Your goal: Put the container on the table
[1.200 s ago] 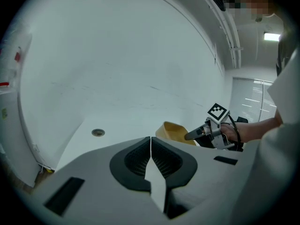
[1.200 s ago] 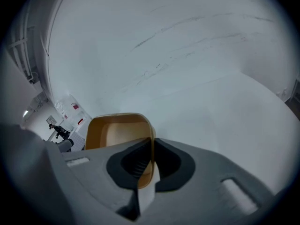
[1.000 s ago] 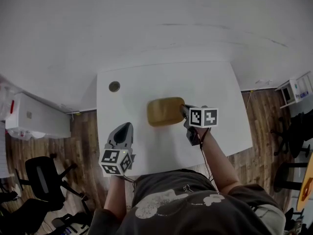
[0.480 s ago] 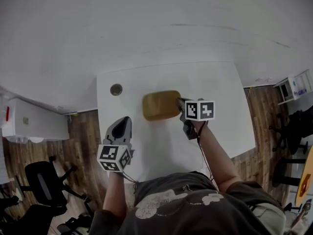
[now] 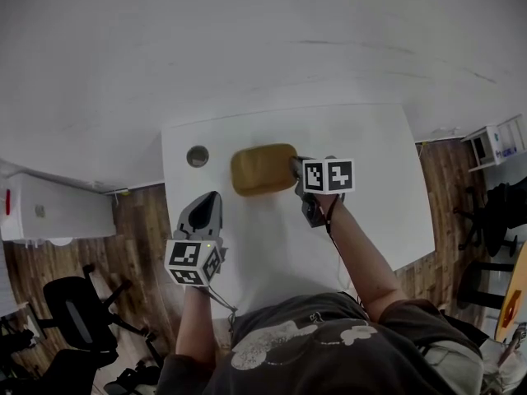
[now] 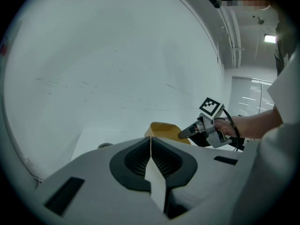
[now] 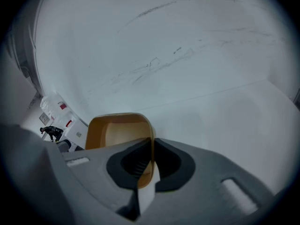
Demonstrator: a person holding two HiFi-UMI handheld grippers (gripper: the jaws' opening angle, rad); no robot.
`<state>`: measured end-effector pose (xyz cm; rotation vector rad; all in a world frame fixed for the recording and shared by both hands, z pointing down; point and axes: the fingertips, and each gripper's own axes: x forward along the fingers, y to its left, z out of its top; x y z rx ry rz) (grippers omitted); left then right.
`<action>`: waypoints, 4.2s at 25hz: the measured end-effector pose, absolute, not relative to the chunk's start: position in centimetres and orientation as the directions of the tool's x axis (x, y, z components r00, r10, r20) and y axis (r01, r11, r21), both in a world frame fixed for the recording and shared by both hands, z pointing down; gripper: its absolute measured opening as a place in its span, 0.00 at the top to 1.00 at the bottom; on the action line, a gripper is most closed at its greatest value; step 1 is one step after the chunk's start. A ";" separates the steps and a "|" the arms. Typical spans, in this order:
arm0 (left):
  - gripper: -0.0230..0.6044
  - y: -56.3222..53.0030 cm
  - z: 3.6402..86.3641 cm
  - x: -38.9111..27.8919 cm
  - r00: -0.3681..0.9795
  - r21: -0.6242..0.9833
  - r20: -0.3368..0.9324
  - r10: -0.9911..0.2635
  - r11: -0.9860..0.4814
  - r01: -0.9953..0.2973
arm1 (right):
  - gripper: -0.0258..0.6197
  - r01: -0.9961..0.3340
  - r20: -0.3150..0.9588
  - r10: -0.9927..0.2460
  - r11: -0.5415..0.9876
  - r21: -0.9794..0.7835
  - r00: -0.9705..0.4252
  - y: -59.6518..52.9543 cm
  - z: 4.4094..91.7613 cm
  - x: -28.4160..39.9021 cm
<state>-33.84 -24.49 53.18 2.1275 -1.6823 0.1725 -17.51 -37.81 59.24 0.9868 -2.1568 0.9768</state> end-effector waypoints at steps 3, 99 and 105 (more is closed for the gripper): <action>0.95 -25.5 53.8 -34.4 0.260 0.245 0.358 -0.897 -0.179 -0.953 | 0.94 -0.812 0.743 -0.379 0.448 -0.374 -0.552 -38.8 60.3 -18.3; 0.95 -18.2 48.2 -23.6 0.202 0.233 0.280 -0.938 -0.138 -0.963 | 0.92 -0.541 0.514 -0.249 0.628 -0.560 -0.821 -27.7 52.4 -13.6; 0.95 -16.2 47.8 -20.4 0.195 0.227 0.286 -0.938 -0.131 -0.965 | 0.96 -0.521 0.490 -0.254 0.654 -0.549 -0.834 -25.3 51.5 -10.7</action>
